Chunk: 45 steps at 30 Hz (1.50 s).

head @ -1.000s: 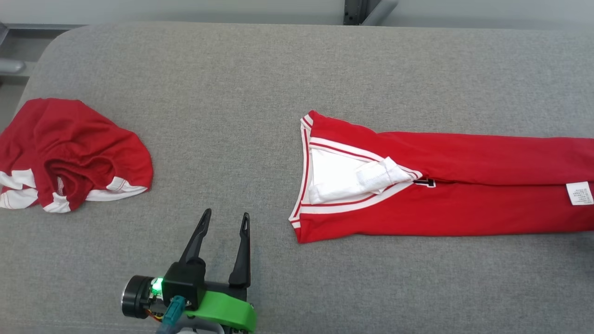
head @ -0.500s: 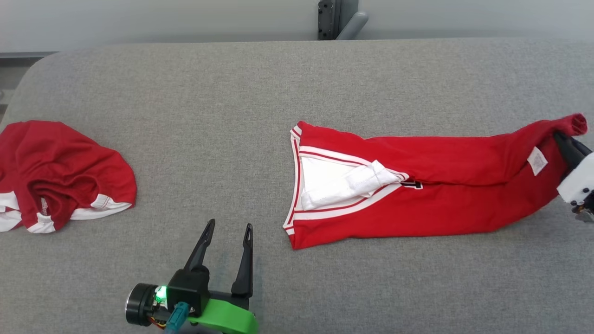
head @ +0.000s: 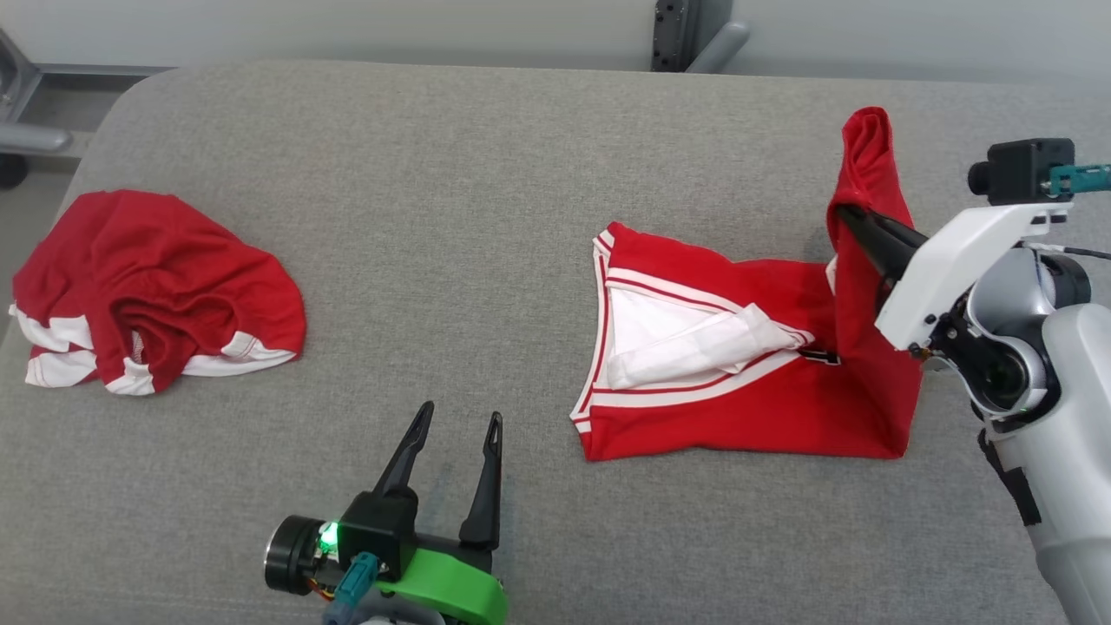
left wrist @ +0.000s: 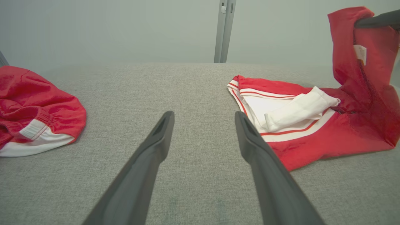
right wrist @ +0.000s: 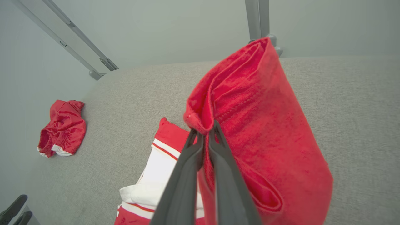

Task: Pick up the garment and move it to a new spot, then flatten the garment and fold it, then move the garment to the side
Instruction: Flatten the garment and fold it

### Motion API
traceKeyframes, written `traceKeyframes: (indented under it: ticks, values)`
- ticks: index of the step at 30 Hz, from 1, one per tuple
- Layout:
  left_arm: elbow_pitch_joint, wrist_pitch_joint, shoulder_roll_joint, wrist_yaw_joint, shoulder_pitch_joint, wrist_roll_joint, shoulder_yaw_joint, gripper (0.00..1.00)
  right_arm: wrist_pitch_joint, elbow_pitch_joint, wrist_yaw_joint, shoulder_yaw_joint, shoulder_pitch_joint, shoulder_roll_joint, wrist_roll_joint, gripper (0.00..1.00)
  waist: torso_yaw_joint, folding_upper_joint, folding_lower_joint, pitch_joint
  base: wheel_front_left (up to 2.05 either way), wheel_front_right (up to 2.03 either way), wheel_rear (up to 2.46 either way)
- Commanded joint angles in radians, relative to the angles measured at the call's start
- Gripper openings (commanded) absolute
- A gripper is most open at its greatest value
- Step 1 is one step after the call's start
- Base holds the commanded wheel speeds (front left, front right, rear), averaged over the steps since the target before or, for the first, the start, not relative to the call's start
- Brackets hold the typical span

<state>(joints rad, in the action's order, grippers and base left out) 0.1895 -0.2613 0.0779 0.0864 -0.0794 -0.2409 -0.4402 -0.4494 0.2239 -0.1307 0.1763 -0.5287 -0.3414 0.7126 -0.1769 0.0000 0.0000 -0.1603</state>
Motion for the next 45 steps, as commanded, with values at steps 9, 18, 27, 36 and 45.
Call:
traceKeyframes:
  ticks: [9,18,27,36,45]
  values:
    - [0.023,-0.005,-0.022,-0.022,-0.048,-0.016,-0.010,1.00,-0.042,0.060,0.000,0.091,-0.067,0.099,-0.026,0.00,-0.114,0.0000,0.0000,-0.052,0.00,0.00,0.00]
    - [0.034,-0.005,-0.027,-0.023,-0.059,-0.027,-0.011,1.00,-0.066,0.103,0.000,0.179,-0.056,0.147,-0.016,0.00,-0.137,0.0000,0.0000,-0.061,0.00,0.00,0.00]
    - [0.041,-0.005,-0.027,-0.021,-0.062,-0.016,-0.003,1.00,-0.043,0.097,0.000,0.197,-0.057,0.174,0.023,1.00,-0.105,0.0000,0.0000,-0.056,0.00,0.00,0.00]
    - [0.048,-0.005,-0.027,-0.017,-0.044,-0.002,0.018,1.00,0.043,-0.028,0.000,0.127,0.002,0.078,0.037,1.00,-0.018,0.0000,0.0000,-0.015,0.00,0.00,0.00]
    - [0.035,-0.005,-0.022,-0.016,-0.015,0.006,0.050,1.00,0.247,-0.105,0.000,0.104,0.157,-0.014,-0.013,1.00,0.083,0.0000,0.0000,0.034,0.00,0.00,0.00]
